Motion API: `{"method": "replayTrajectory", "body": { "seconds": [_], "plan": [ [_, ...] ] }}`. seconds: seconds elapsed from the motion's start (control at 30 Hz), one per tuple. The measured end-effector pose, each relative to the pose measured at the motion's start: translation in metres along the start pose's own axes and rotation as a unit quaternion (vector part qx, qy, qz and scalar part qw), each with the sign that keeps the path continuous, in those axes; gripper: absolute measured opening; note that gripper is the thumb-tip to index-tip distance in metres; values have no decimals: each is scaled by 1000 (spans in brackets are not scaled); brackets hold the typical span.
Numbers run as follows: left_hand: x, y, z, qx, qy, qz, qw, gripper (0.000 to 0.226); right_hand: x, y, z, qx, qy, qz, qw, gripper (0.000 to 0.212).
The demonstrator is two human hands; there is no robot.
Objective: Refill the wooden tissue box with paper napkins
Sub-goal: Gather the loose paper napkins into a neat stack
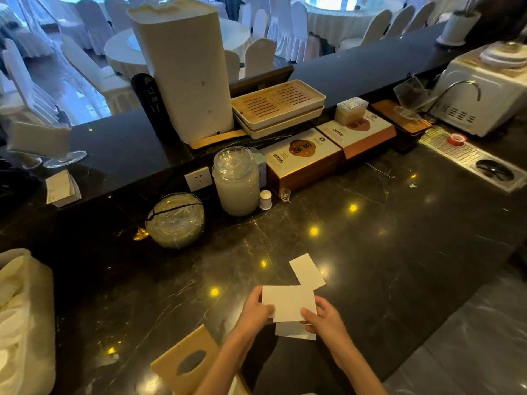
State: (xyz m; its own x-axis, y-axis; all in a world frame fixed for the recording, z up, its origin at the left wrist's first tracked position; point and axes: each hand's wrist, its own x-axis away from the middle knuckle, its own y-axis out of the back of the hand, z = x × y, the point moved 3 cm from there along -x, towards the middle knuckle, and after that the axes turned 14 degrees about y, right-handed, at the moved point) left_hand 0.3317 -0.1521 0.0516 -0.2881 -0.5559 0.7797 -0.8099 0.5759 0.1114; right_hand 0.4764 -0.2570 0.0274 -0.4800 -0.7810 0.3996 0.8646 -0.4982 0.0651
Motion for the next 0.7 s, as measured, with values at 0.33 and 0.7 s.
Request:
{"method": "replayTrajectory", "body": {
  "seconds": [0.33, 0.7],
  "plan": [
    [-38, -37, 42, -225, 36, -153, 961, 36, 2, 32, -53, 332, -85, -6, 939, 52],
    [-50, -43, 47, 20, 154, -80, 985, 18, -7, 32, -52, 183, -155, -34, 970, 28]
  ]
}}
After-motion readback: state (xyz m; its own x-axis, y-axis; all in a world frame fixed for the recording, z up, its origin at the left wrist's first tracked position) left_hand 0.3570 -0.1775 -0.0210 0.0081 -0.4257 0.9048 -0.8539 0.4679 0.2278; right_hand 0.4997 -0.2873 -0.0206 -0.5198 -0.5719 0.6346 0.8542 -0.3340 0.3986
